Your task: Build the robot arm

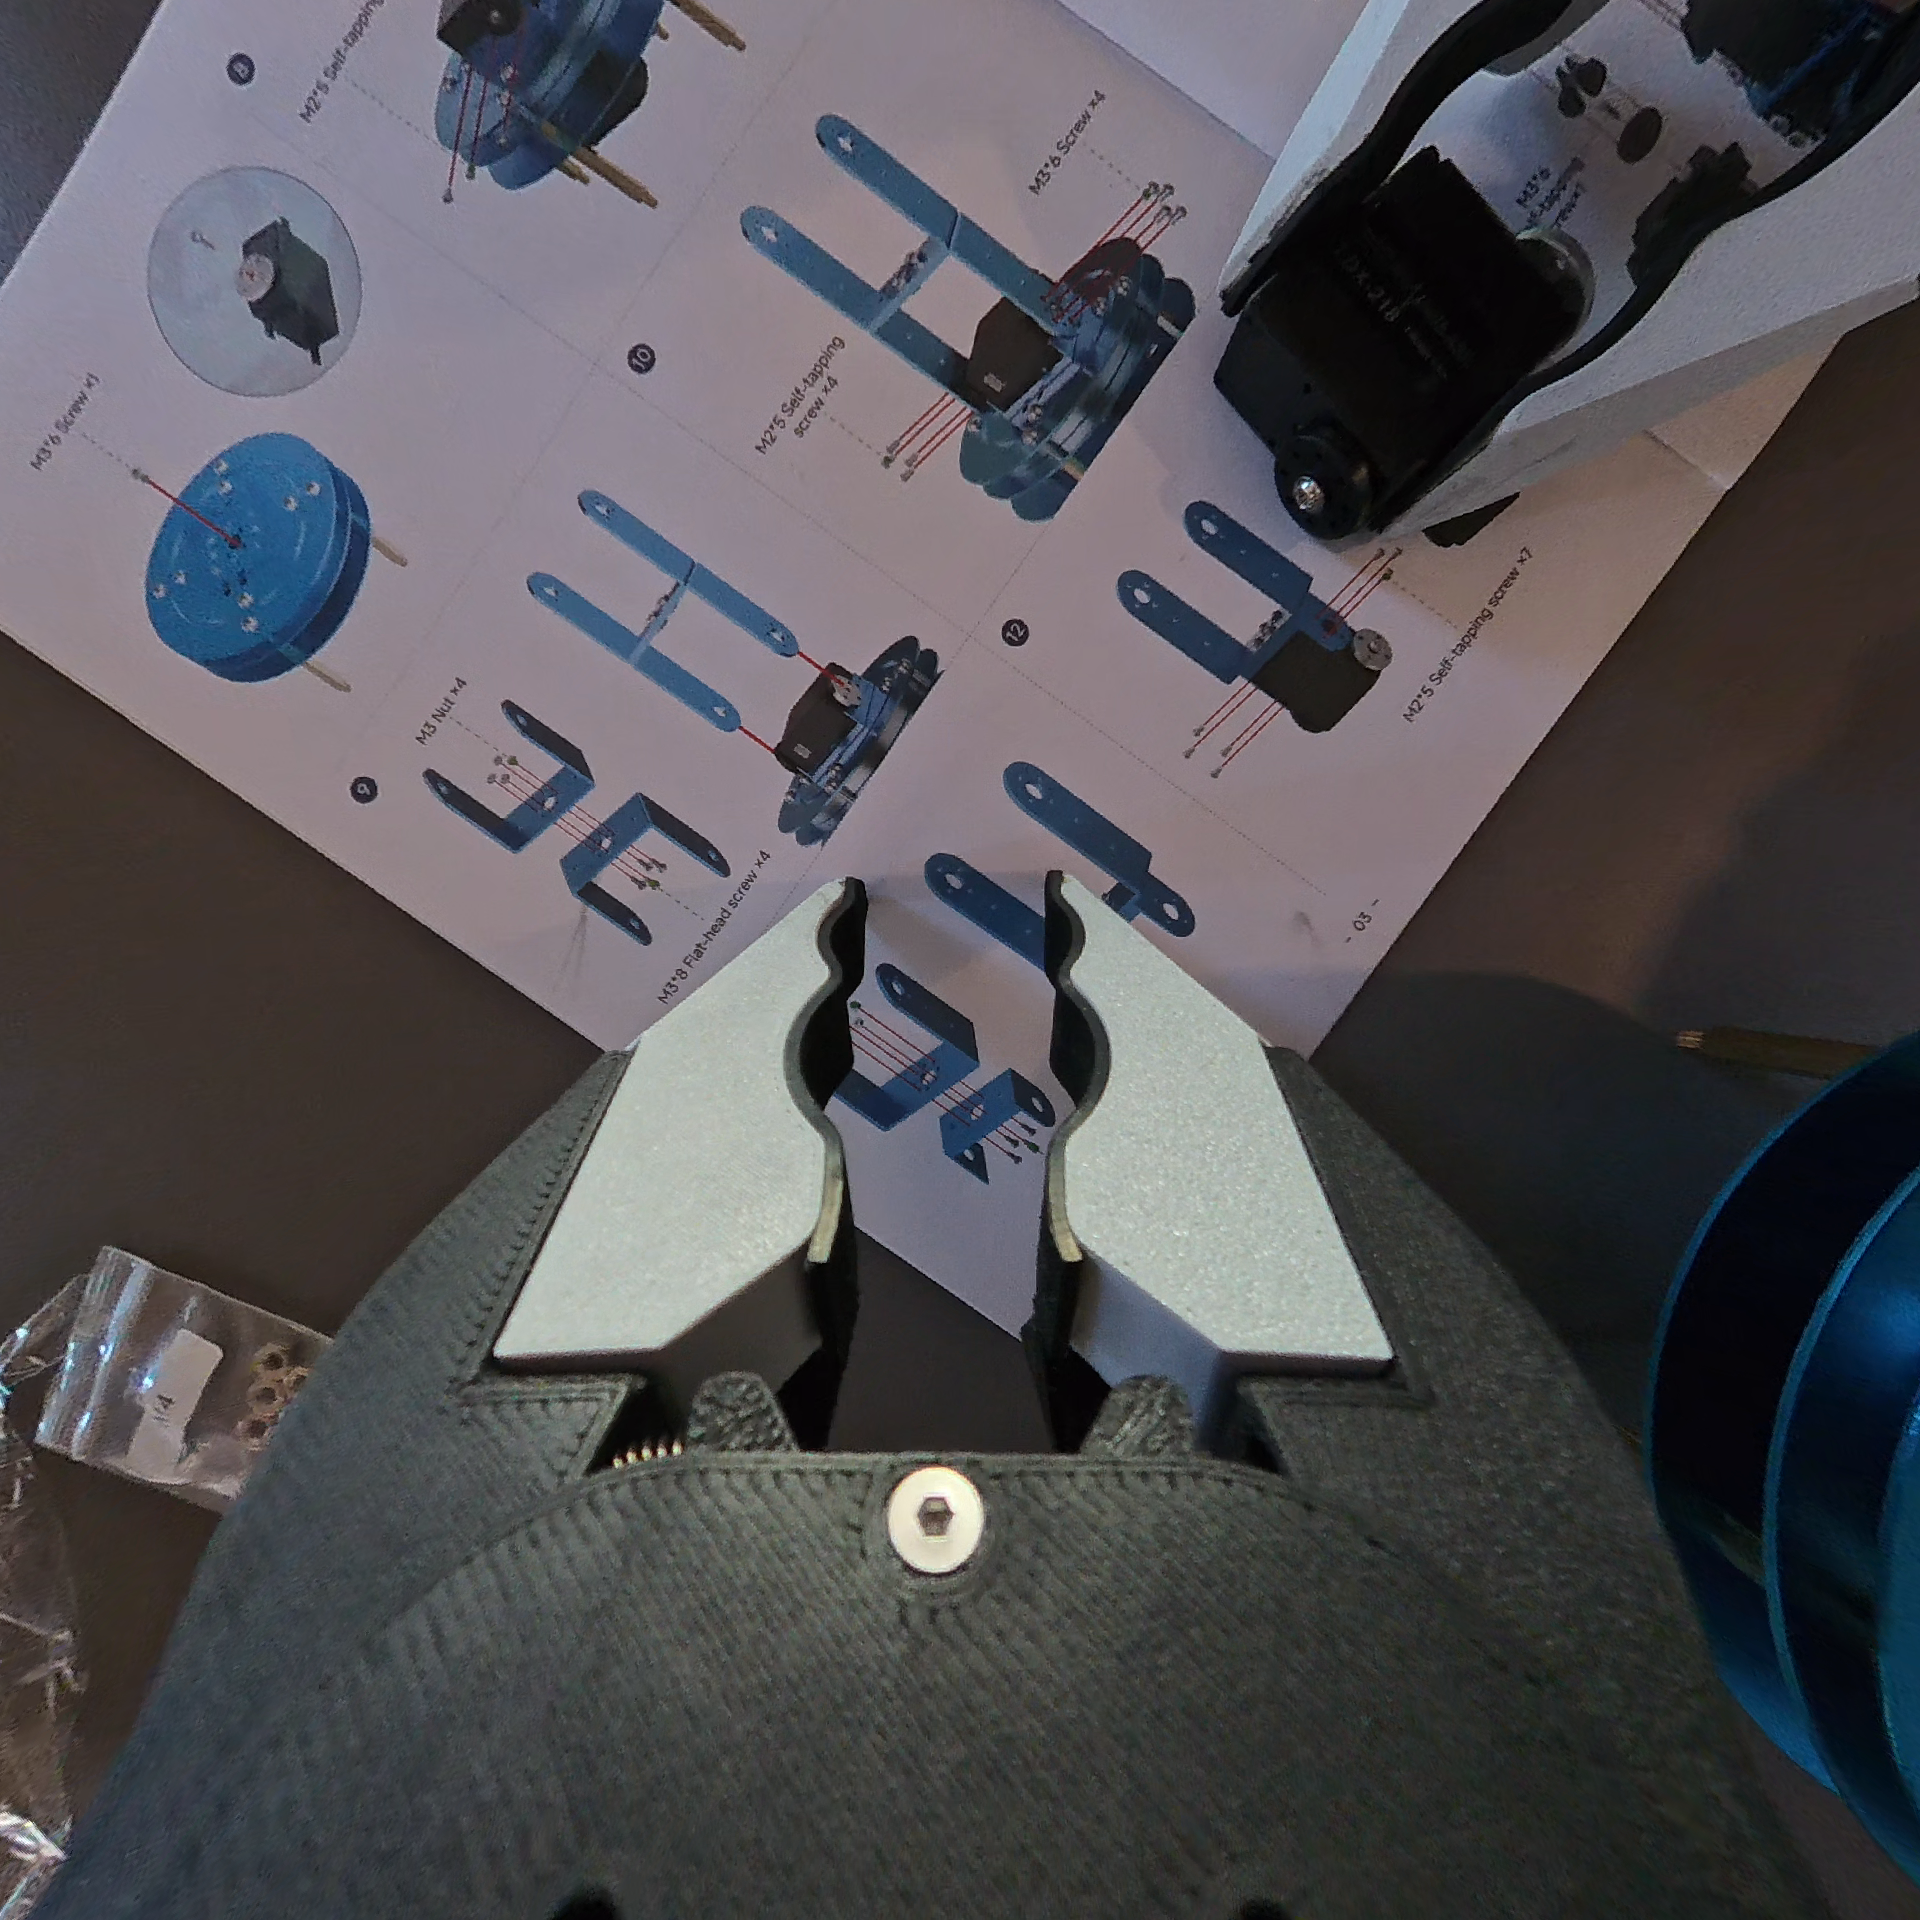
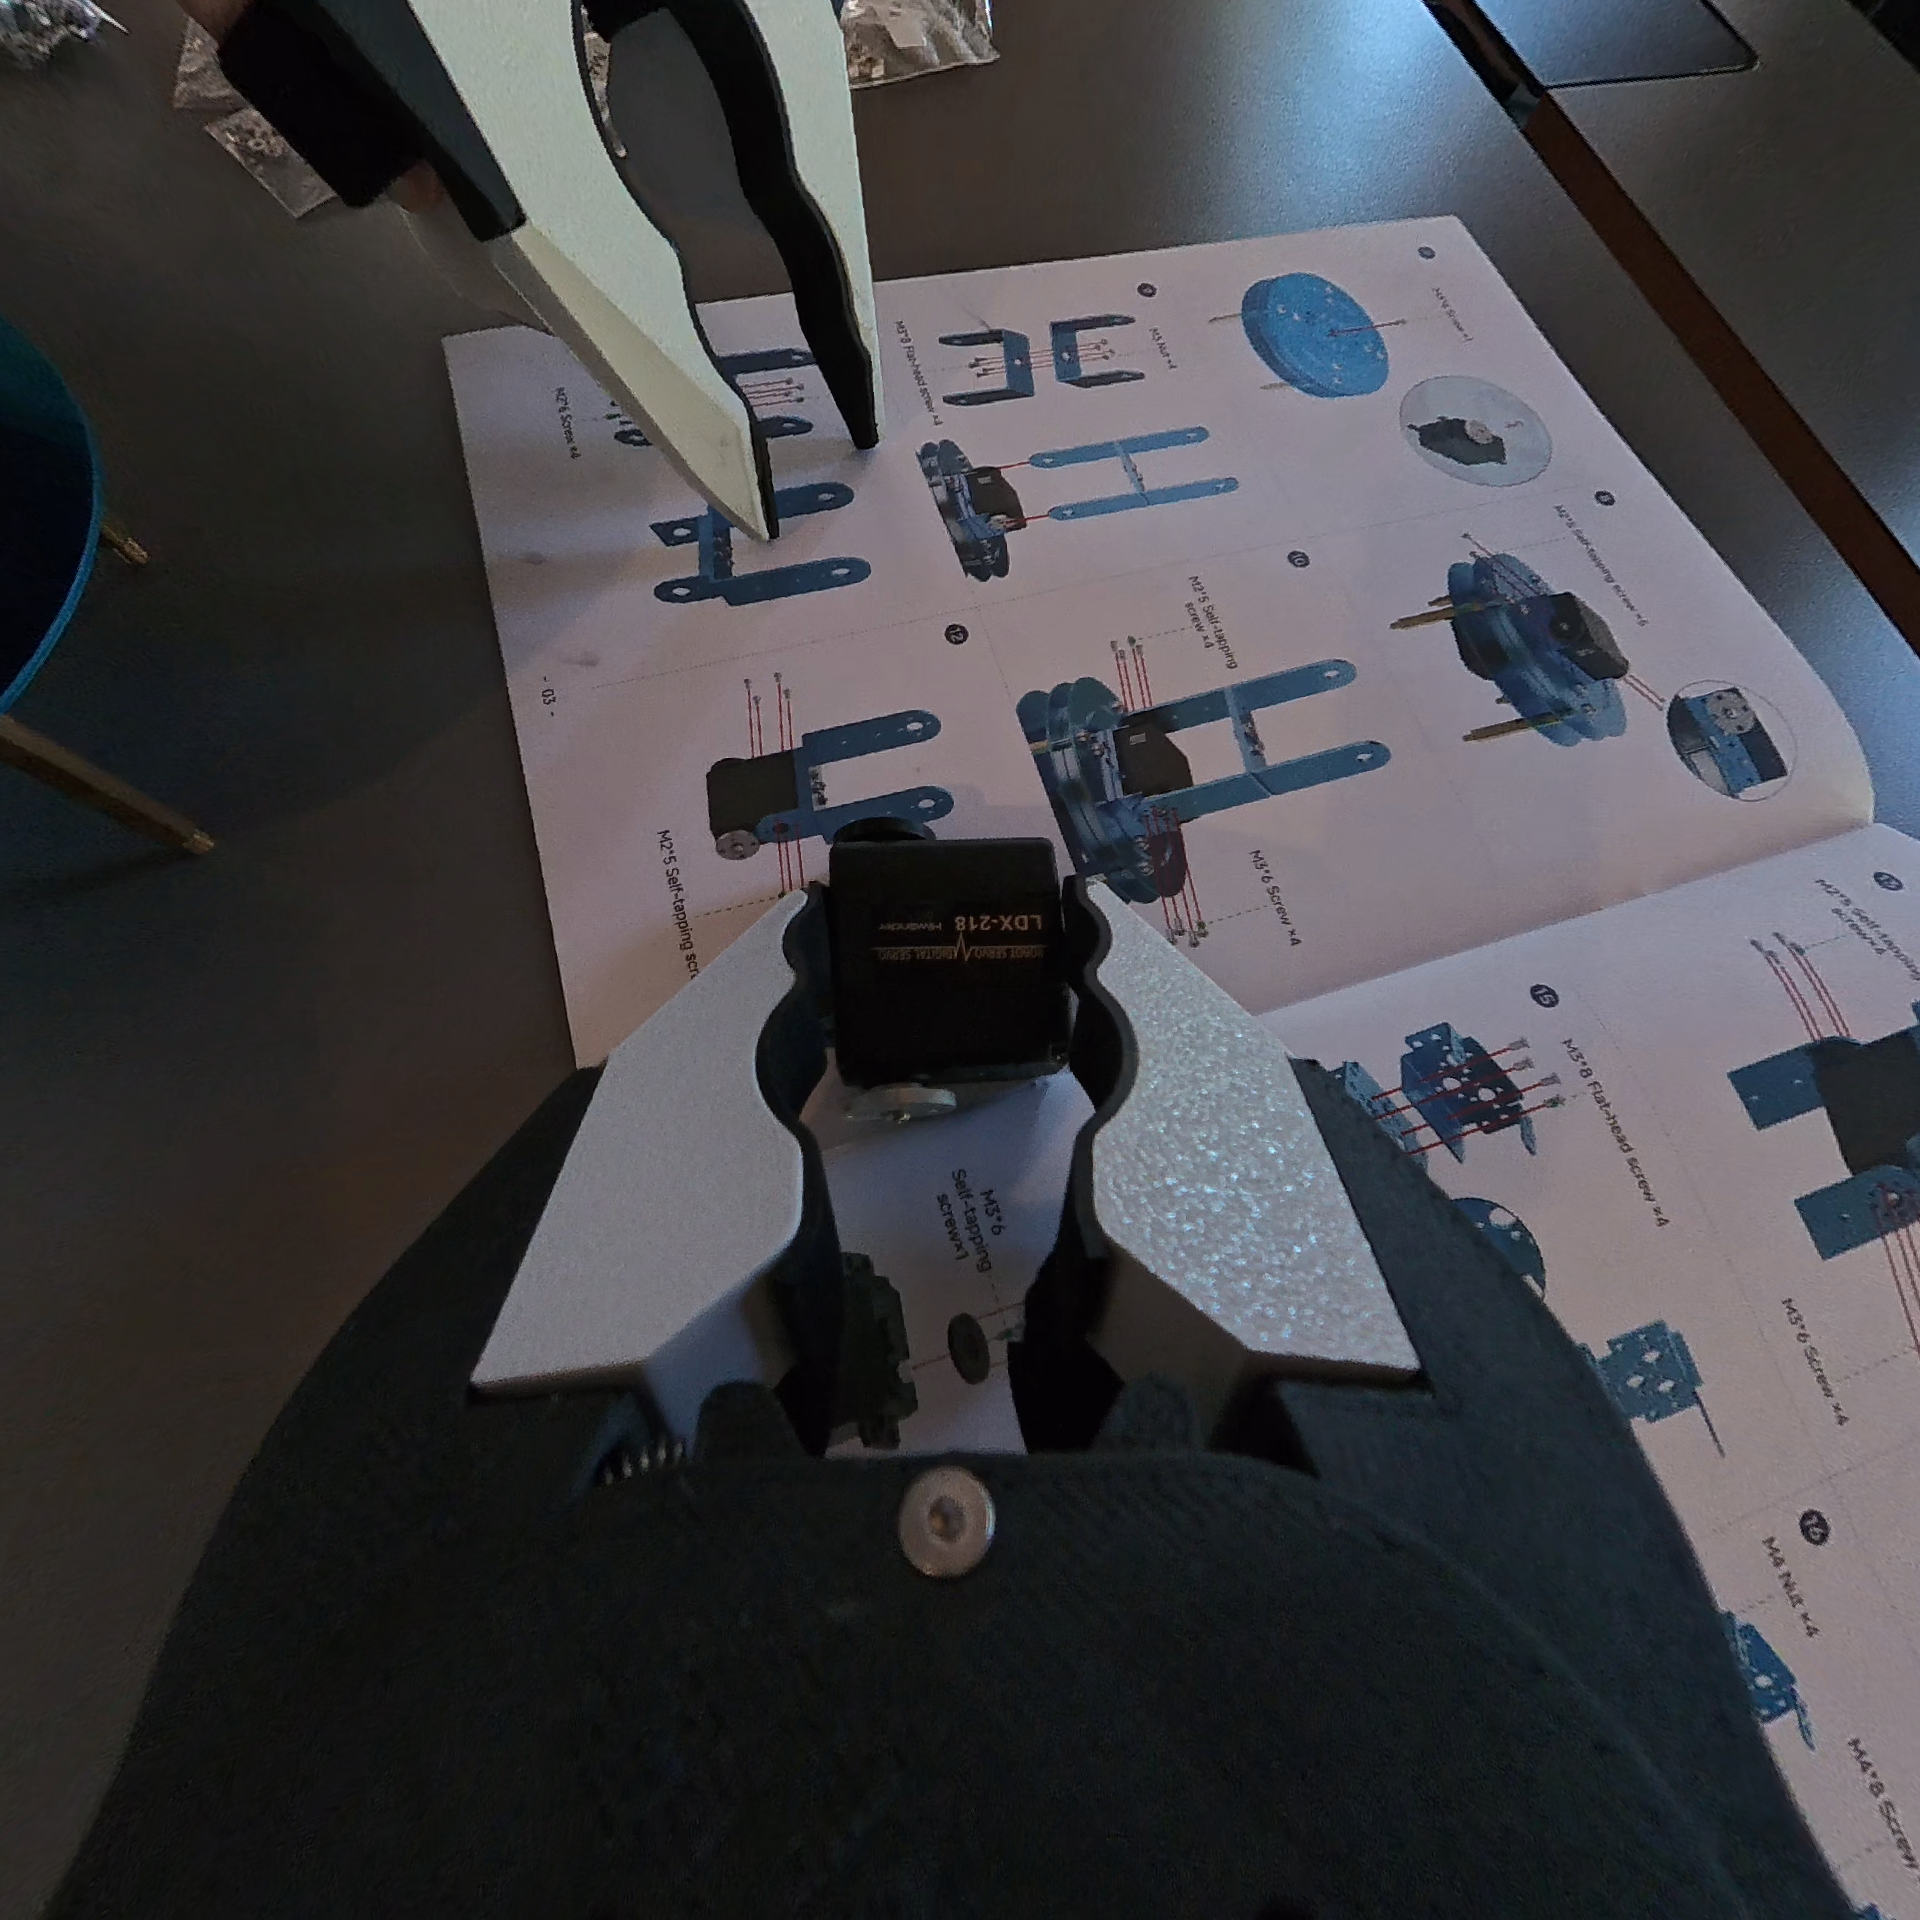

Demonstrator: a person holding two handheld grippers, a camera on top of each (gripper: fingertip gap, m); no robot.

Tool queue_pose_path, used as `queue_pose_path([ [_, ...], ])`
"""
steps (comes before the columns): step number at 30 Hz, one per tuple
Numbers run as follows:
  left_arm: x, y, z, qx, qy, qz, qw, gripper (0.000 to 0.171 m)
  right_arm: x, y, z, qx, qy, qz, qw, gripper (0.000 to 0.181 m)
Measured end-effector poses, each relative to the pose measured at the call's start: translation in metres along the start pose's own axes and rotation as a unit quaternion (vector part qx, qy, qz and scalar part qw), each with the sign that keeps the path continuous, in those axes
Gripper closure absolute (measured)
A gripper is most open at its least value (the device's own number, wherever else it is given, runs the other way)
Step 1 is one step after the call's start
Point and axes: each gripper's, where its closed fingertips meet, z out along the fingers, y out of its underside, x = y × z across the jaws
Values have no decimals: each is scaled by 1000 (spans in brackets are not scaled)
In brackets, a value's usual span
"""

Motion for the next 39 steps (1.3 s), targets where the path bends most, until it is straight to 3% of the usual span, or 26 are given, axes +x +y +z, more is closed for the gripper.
queue_pose_path([
  [17, -2, -1, -1, 8, 3, -15, 1000, 142, 0, -3, -2, 8, 26, -27, 999, 138],
  [25, -3, 0, -1, 7, -5, -10, 1000, 143, -2, -10, -7, 21, 14, 1, 1000, 138],
  [32, -2, 0, 0, 6, -12, -8, 1000, 143, -18, -30, -24, 22, 25, -11, 999, 138],
  [39, -3, 0, 0, 6, -8, -10, 1000, 143, -57, -68, -52, 45, 1, -1, 999, 138],
])
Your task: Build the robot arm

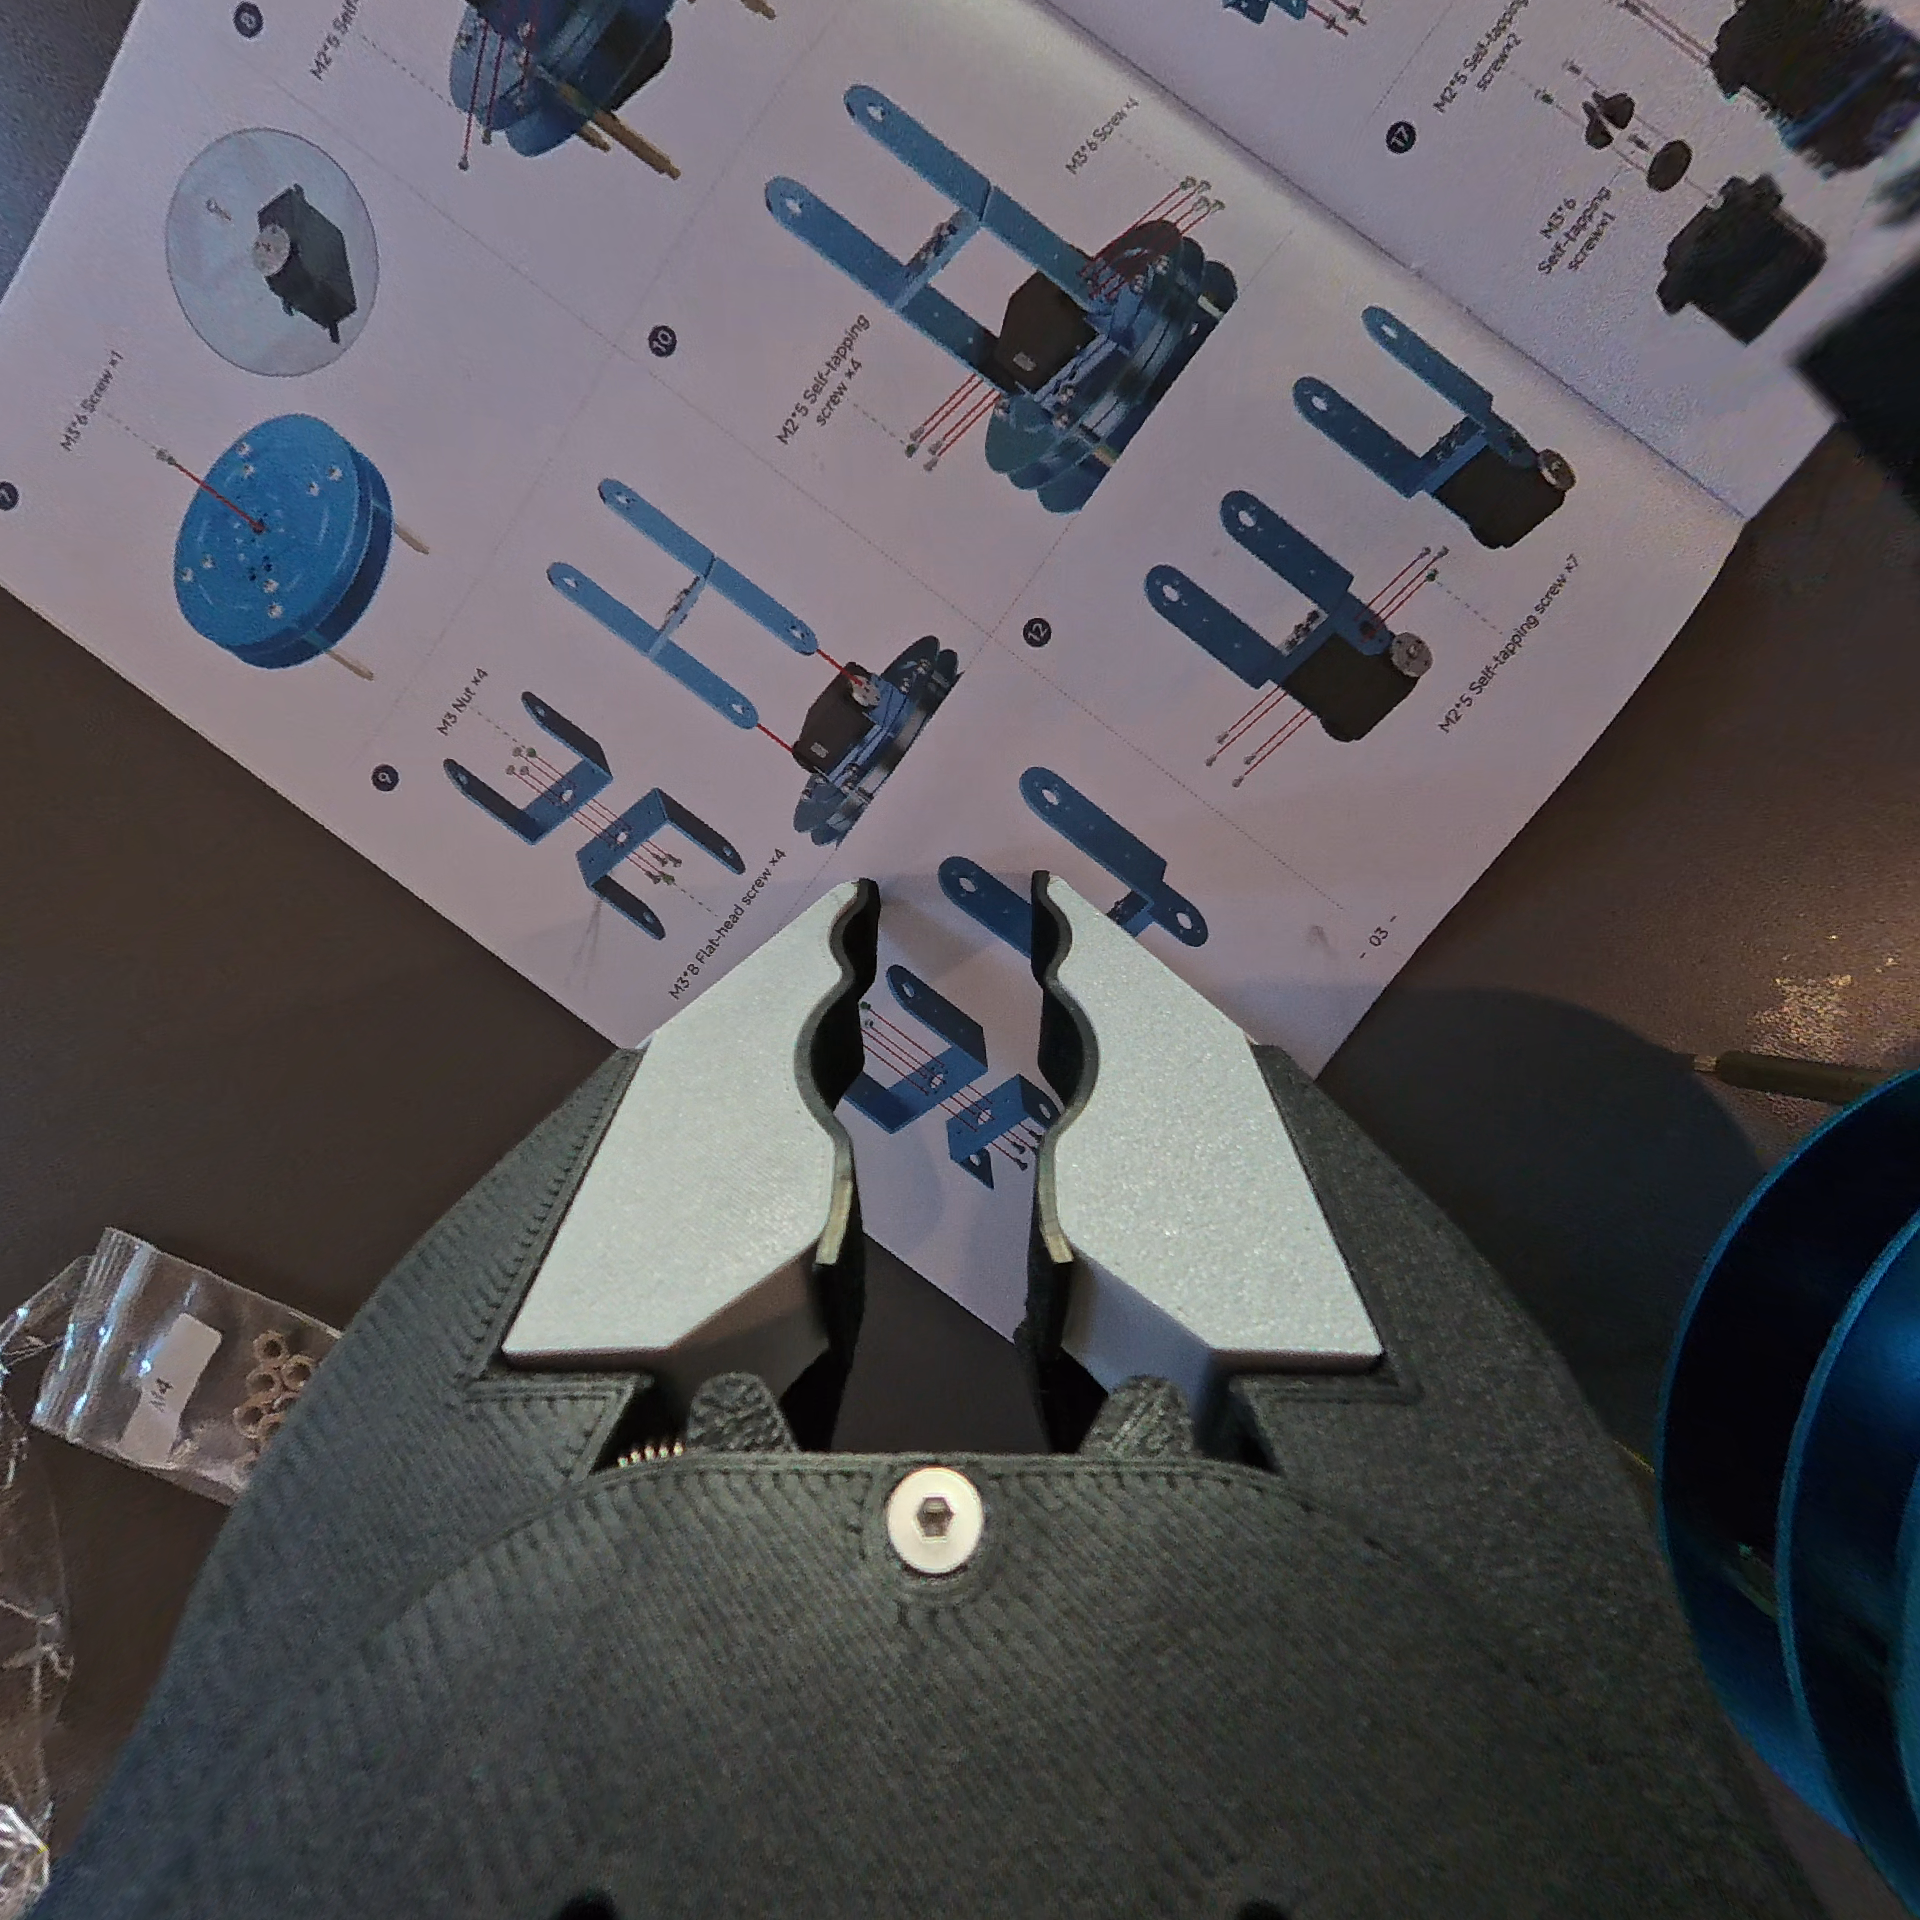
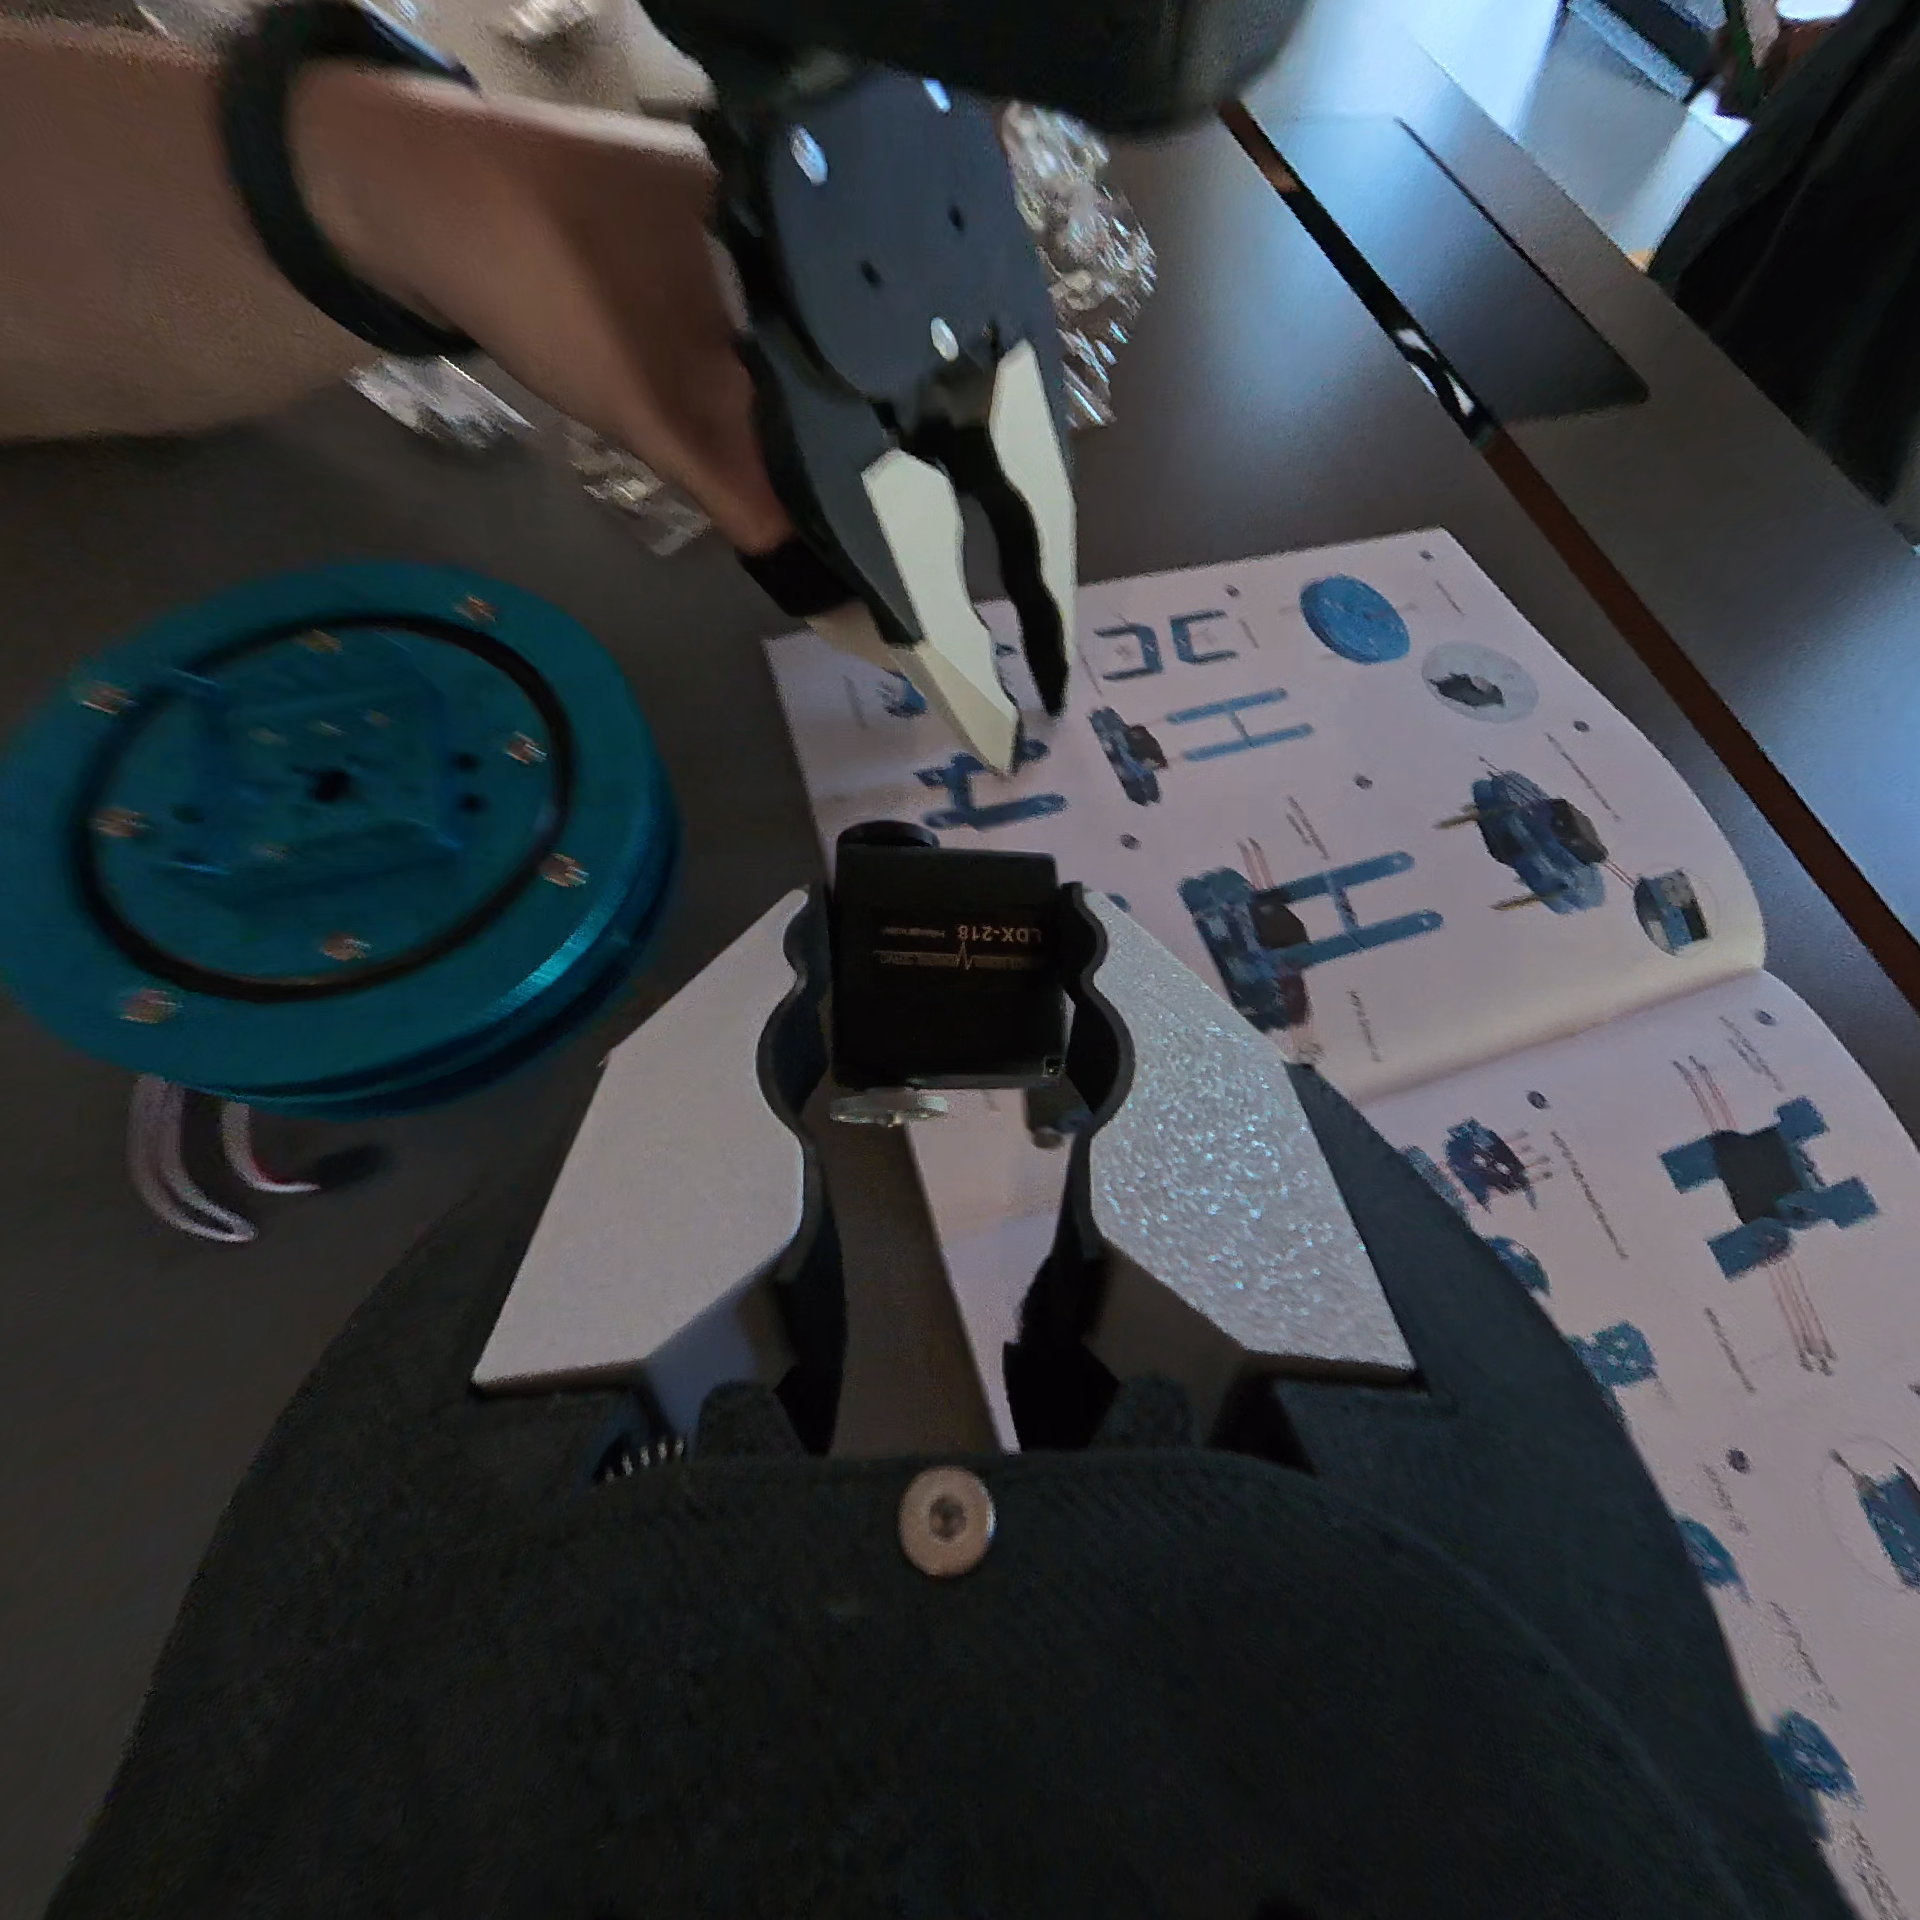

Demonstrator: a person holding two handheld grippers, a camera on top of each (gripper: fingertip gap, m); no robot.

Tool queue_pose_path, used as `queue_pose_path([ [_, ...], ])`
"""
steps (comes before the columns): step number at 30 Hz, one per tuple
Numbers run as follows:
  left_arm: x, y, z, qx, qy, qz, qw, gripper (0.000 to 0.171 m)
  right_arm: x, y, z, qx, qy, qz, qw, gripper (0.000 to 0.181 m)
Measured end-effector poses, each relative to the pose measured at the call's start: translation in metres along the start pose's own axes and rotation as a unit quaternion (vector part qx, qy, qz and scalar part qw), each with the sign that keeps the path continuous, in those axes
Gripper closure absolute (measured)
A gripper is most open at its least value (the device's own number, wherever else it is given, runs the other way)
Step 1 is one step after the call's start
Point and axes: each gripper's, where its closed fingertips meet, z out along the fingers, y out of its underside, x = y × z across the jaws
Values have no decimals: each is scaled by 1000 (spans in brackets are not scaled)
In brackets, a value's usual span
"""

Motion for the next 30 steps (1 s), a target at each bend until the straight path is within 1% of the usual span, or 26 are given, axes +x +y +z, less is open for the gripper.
queue_pose_path([
  [4, 1, 0, 0, 0, 5, -2, 1000, 141, -36, -32, -9, 25, -55, 25, 998, 138],
  [7, 1, 0, 0, -1, 5, -1, 1000, 141, -63, -45, -7, 28, -94, 26, 995, 138],
  [9, 1, 0, 0, -1, 5, -1, 1000, 141, -79, -47, -3, 18, -113, 21, 993, 138],
  [12, 1, 1, 0, -1, 5, 0, 1000, 141, -93, -43, 3, -4, -120, 5, 993, 138],
  [15, 1, 1, 0, -1, 6, -1, 1000, 141, -105, -42, 7, -17, -130, 15, 991, 139],
  [19, 1, 1, 1, -2, 7, 0, 1000, 141, -115, -40, 12, -38, -114, -6, 993, 139],
  [20, 1, 1, 1, -2, 7, 0, 1000, 141, -115, -40, 13, -42, -107, -16, 993, 136],
  [21, 1, 1, 1, -2, 6, 0, 1000, 141, -115, -40, 14, -47, -103, -22, 993, 138],
  [24, 0, 1, 1, -3, 6, 1, 1000, 141, -116, -39, 15, -61, -95, -34, 993, 136],
  [30, 0, 1, 1, -4, 2, 3, 1000, 141, -118, -37, 18, -88, -55, -93, 990, 136],
])
